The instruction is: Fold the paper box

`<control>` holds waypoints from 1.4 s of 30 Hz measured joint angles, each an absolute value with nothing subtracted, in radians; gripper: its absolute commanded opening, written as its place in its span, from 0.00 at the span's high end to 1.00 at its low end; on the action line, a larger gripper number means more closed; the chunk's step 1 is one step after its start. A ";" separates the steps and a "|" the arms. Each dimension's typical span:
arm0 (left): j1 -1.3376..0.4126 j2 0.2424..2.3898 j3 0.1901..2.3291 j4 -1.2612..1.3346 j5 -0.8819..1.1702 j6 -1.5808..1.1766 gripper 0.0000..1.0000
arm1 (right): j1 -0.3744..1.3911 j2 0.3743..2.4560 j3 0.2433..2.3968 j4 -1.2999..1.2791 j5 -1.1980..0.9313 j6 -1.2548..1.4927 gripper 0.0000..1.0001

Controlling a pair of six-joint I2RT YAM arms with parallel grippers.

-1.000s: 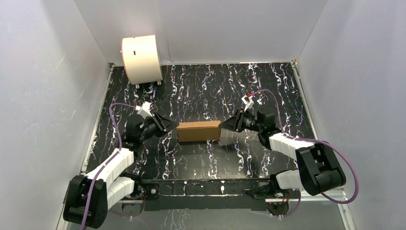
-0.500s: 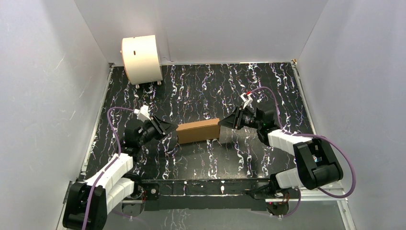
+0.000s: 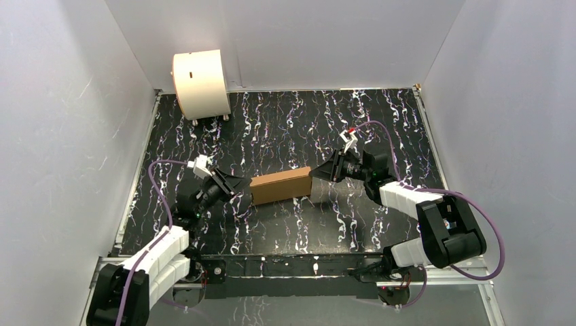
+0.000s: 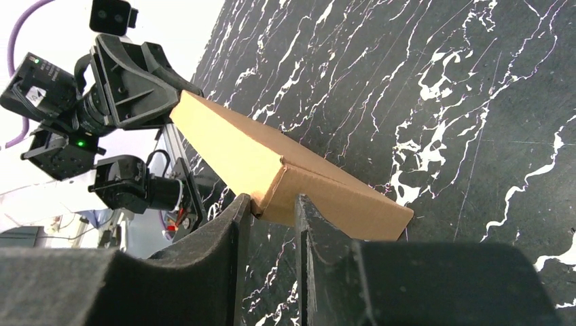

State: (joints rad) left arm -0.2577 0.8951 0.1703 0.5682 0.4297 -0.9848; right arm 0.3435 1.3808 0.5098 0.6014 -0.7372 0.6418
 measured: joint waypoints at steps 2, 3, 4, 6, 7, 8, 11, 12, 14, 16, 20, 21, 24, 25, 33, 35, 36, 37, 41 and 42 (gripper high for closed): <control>-0.257 0.891 0.137 0.623 0.426 -1.028 1.00 | 0.343 1.379 0.510 0.603 -0.736 0.640 0.80; -0.257 0.892 0.123 0.650 0.423 -1.048 1.00 | 0.342 1.379 0.510 0.603 -0.736 0.640 0.80; -0.257 0.895 0.113 0.672 0.421 -1.067 1.00 | 0.342 1.379 0.510 0.603 -0.736 0.640 0.80; -0.257 0.909 0.104 0.703 0.418 -1.090 1.00 | 0.342 1.379 0.510 0.603 -0.736 0.640 0.80; -0.257 0.917 0.104 0.710 0.417 -1.096 1.00 | 0.341 1.379 0.510 0.604 -0.735 0.640 0.80; -0.256 0.925 0.110 0.711 0.417 -1.097 1.00 | 0.341 1.379 0.510 0.604 -0.733 0.640 0.80; -0.255 0.927 0.129 0.690 0.418 -1.090 1.00 | 0.341 1.377 0.510 0.604 -0.732 0.639 0.79; -0.255 0.923 0.136 0.674 0.418 -1.085 0.99 | 0.341 1.376 0.511 0.603 -0.733 0.638 0.78; -0.256 0.902 0.153 0.623 0.417 -1.069 0.88 | 0.340 1.376 0.517 0.592 -0.738 0.632 0.76; -0.257 0.872 0.181 0.543 0.417 -1.043 0.81 | 0.340 1.376 0.527 0.576 -0.741 0.624 0.75; -0.262 0.822 0.260 0.353 0.404 -0.977 0.57 | 0.340 1.376 0.550 0.535 -0.741 0.610 0.70; -0.264 0.814 0.283 0.294 0.395 -0.955 0.52 | 0.340 1.376 0.559 0.519 -0.743 0.604 0.69; -0.265 0.810 0.366 0.113 0.353 -0.886 0.44 | 0.340 1.376 0.579 0.477 -0.747 0.592 0.64; -0.265 0.811 0.402 0.049 0.337 -0.861 0.42 | 0.340 1.376 0.586 0.461 -0.748 0.588 0.60; -0.269 0.890 0.628 -0.170 0.305 -0.692 0.26 | 0.340 1.344 0.648 0.289 -0.710 0.548 0.23; -0.279 0.944 0.675 -0.205 0.314 -0.652 0.24 | 0.340 1.316 0.682 0.228 -0.690 0.526 0.15; -0.292 0.973 0.704 -0.229 0.315 -0.624 0.24 | 0.340 1.299 0.701 0.199 -0.677 0.514 0.11; -0.308 0.999 0.731 -0.254 0.313 -0.594 0.23 | 0.339 1.284 0.718 0.174 -0.669 0.501 0.09; -0.391 1.077 0.860 -0.356 0.279 -0.464 0.23 | 0.331 1.172 0.759 0.078 -0.599 0.439 0.01; -0.414 1.093 0.894 -0.376 0.271 -0.433 0.23 | 0.328 1.134 0.759 0.052 -0.578 0.425 0.01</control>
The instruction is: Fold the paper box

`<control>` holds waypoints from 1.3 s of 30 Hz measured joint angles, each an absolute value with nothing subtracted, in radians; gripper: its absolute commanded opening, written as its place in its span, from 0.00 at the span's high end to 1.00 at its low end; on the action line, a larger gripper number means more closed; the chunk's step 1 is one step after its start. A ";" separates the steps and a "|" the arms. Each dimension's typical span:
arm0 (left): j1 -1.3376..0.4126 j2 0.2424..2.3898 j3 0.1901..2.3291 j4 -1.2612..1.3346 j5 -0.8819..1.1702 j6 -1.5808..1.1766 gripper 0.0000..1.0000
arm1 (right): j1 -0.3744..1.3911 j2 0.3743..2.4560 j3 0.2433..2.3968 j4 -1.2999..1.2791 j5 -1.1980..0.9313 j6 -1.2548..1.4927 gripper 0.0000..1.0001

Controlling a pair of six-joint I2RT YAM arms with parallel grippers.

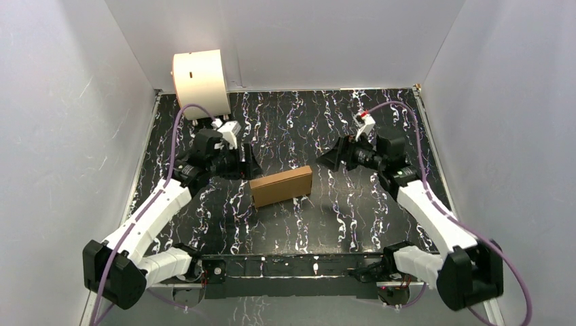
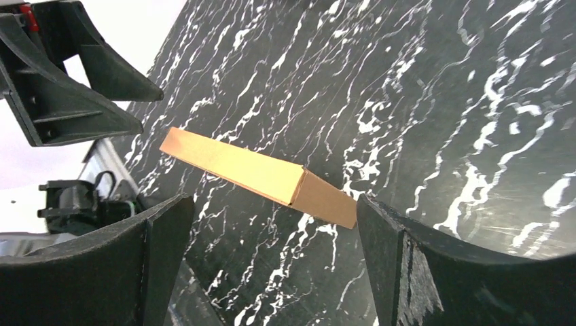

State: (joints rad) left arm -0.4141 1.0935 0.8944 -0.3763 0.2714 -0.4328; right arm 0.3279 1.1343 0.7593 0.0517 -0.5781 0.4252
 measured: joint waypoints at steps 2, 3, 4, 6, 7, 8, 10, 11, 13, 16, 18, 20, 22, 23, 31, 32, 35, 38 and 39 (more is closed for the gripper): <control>-0.457 1.123 0.948 -0.397 0.259 -0.378 0.23 | 0.326 1.048 0.757 0.003 -0.531 0.395 0.01; -0.473 1.136 0.965 -0.400 0.254 -0.358 0.23 | 0.325 1.003 0.755 -0.013 -0.509 0.380 0.01; -0.496 1.153 0.981 -0.405 0.245 -0.332 0.22 | 0.324 0.966 0.753 -0.027 -0.493 0.367 0.01; -0.536 1.192 1.002 -0.414 0.233 -0.288 0.22 | 0.324 0.872 0.733 -0.033 -0.454 0.334 0.01; -0.552 1.212 1.009 -0.418 0.225 -0.271 0.22 | 0.324 0.826 0.720 -0.036 -0.440 0.319 0.01; -0.572 1.240 1.016 -0.423 0.215 -0.252 0.22 | 0.324 0.778 0.706 -0.039 -0.424 0.305 0.01; -0.614 1.294 1.031 -0.427 0.182 -0.218 0.21 | 0.324 0.700 0.680 -0.048 -0.396 0.280 0.01; -0.636 1.323 1.038 -0.426 0.169 -0.201 0.21 | 0.324 0.669 0.669 -0.052 -0.385 0.269 0.01; -0.672 1.369 1.057 -0.429 0.153 -0.172 0.21 | 0.324 0.625 0.650 -0.057 -0.361 0.253 0.01; -0.720 1.446 1.113 -0.430 0.132 -0.120 0.23 | 0.324 0.597 0.637 -0.067 -0.330 0.231 0.01; -0.744 1.482 1.143 -0.423 0.118 -0.081 0.28 | 0.324 0.598 0.637 -0.077 -0.313 0.219 0.01; -0.762 1.505 1.159 -0.420 0.103 -0.044 0.36 | 0.324 0.602 0.637 -0.086 -0.305 0.207 0.01; -0.778 1.527 1.167 -0.419 0.084 -0.003 0.42 | 0.324 0.609 0.637 -0.094 -0.298 0.201 0.01; -0.784 1.534 1.168 -0.419 0.078 0.009 0.46 | 0.324 0.610 0.637 -0.098 -0.296 0.198 0.01; -0.822 1.557 1.175 -0.422 0.035 0.140 0.82 | 0.324 0.606 0.636 -0.118 -0.284 0.176 0.01; -0.824 1.557 1.179 -0.423 0.033 0.156 0.83 | 0.324 0.602 0.636 -0.119 -0.282 0.176 0.01; -0.829 1.557 1.192 -0.408 0.025 0.220 0.84 | 0.324 0.587 0.636 -0.121 -0.273 0.174 0.01; -0.834 1.563 1.201 -0.375 -0.006 0.295 0.87 | 0.324 0.567 0.636 -0.124 -0.263 0.171 0.01; -0.837 1.568 1.201 -0.356 -0.022 0.325 0.88 | 0.324 0.560 0.636 -0.124 -0.261 0.171 0.01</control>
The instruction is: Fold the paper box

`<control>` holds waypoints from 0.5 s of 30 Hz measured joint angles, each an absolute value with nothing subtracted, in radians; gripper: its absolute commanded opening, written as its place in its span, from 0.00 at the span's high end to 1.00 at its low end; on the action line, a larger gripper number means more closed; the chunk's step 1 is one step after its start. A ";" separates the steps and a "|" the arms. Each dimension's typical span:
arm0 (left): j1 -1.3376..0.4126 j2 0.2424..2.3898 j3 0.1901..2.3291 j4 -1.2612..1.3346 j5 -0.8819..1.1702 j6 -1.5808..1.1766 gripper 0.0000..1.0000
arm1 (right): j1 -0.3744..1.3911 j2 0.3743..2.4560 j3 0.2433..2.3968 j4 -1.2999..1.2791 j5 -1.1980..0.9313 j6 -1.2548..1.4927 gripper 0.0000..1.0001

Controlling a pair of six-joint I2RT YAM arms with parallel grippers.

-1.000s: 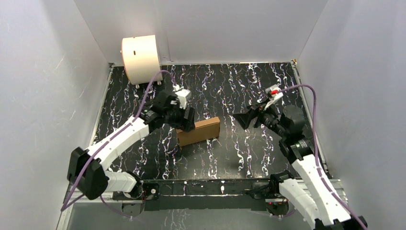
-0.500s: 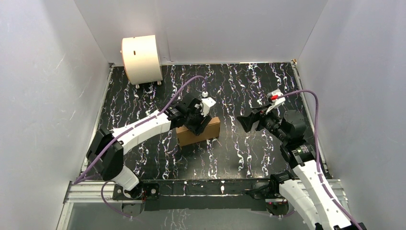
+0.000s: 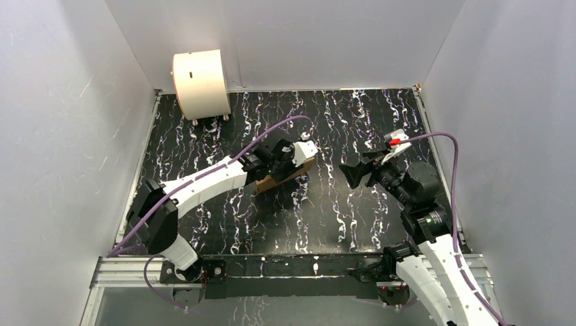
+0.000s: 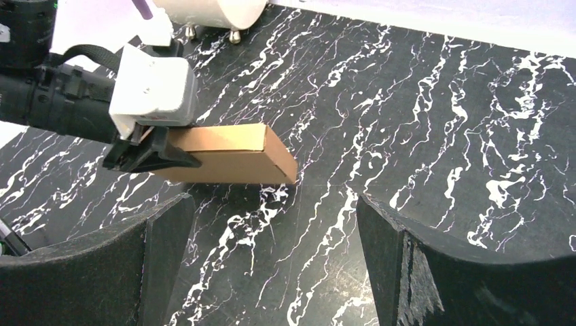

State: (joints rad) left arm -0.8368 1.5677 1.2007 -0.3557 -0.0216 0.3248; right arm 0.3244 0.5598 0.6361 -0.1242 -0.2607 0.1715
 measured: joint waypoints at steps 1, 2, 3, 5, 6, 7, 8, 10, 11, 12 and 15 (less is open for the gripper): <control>-0.839 1.574 1.201 -0.334 -0.043 0.356 0.89 | 0.324 0.554 0.636 -0.125 -0.258 0.171 0.01; -0.843 1.581 1.199 -0.311 -0.066 0.384 0.89 | 0.324 0.548 0.635 -0.125 -0.255 0.171 0.01; -0.850 1.588 1.193 -0.276 -0.096 0.417 0.89 | 0.324 0.544 0.634 -0.125 -0.252 0.171 0.01; -0.872 1.592 1.154 -0.188 -0.149 0.481 0.90 | 0.324 0.533 0.631 -0.130 -0.243 0.171 0.01; -0.887 1.592 1.118 -0.136 -0.176 0.514 0.90 | 0.324 0.529 0.631 -0.132 -0.238 0.171 0.01; -0.903 1.592 1.071 -0.077 -0.200 0.548 0.89 | 0.324 0.525 0.631 -0.133 -0.237 0.171 0.01; -0.918 1.593 1.021 -0.023 -0.221 0.582 0.88 | 0.324 0.522 0.631 -0.134 -0.234 0.171 0.01; -0.952 1.588 0.930 0.099 -0.279 0.655 0.88 | 0.324 0.519 0.631 -0.137 -0.231 0.171 0.01; -0.966 1.583 0.898 0.144 -0.300 0.681 0.87 | 0.324 0.518 0.631 -0.140 -0.230 0.171 0.01; -0.981 1.578 0.862 0.194 -0.319 0.705 0.85 | 0.324 0.518 0.631 -0.142 -0.229 0.171 0.01; -1.011 1.560 0.793 0.279 -0.348 0.743 0.77 | 0.324 0.520 0.631 -0.151 -0.229 0.170 0.01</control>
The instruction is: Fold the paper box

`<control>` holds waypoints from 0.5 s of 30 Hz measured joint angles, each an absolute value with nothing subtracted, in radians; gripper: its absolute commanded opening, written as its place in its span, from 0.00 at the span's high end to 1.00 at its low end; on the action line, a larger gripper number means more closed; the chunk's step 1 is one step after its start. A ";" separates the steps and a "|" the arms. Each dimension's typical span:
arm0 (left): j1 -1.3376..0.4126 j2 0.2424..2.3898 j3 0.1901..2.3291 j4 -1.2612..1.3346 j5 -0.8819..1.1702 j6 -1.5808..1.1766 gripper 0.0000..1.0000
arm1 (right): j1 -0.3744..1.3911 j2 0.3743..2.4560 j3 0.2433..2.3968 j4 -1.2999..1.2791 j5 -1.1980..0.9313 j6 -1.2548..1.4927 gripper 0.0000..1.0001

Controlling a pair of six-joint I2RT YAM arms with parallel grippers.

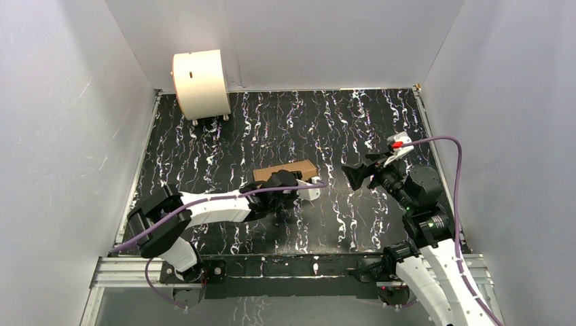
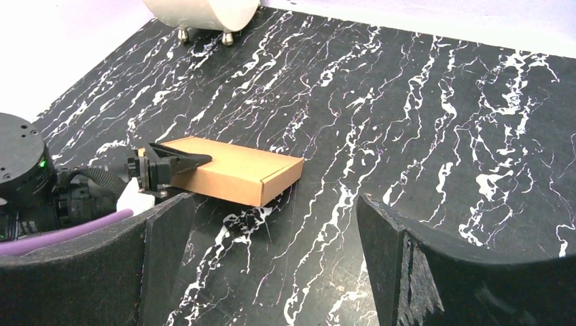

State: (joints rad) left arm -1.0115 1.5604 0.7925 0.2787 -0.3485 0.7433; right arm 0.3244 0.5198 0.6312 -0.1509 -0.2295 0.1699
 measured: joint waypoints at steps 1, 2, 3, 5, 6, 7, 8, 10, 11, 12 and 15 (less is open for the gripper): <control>-1.021 1.556 0.777 0.297 -0.356 0.749 0.76 | 0.324 0.522 0.631 -0.153 -0.229 0.169 0.01; -1.031 1.555 0.767 0.310 -0.363 0.753 0.73 | 0.324 0.524 0.631 -0.155 -0.229 0.169 0.02; -1.039 1.555 0.761 0.316 -0.371 0.756 0.68 | 0.324 0.527 0.631 -0.158 -0.229 0.169 0.01; -1.052 1.555 0.758 0.317 -0.387 0.754 0.54 | 0.324 0.532 0.631 -0.162 -0.229 0.169 0.01; -1.057 1.555 0.758 0.316 -0.393 0.748 0.48 | 0.324 0.532 0.631 -0.164 -0.229 0.169 0.01; -1.062 1.554 0.758 0.312 -0.394 0.741 0.43 | 0.324 0.532 0.631 -0.166 -0.227 0.168 0.01; -1.066 1.554 0.756 0.306 -0.390 0.733 0.37 | 0.324 0.532 0.631 -0.168 -0.223 0.168 0.01; -1.076 1.553 0.747 0.290 -0.384 0.716 0.30 | 0.324 0.529 0.631 -0.172 -0.214 0.168 0.01; -1.079 1.551 0.744 0.273 -0.380 0.706 0.27 | 0.324 0.527 0.631 -0.174 -0.207 0.168 0.01; -1.084 1.547 0.743 0.255 -0.375 0.696 0.23 | 0.324 0.525 0.631 -0.176 -0.204 0.168 0.01; -1.095 1.526 0.743 0.213 -0.368 0.676 0.14 | 0.324 0.523 0.631 -0.178 -0.196 0.168 0.01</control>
State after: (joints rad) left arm -1.0954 1.5257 0.7429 0.2134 -0.3679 0.6758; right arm 0.3244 0.5232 0.6312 -0.1783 -0.1959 0.1680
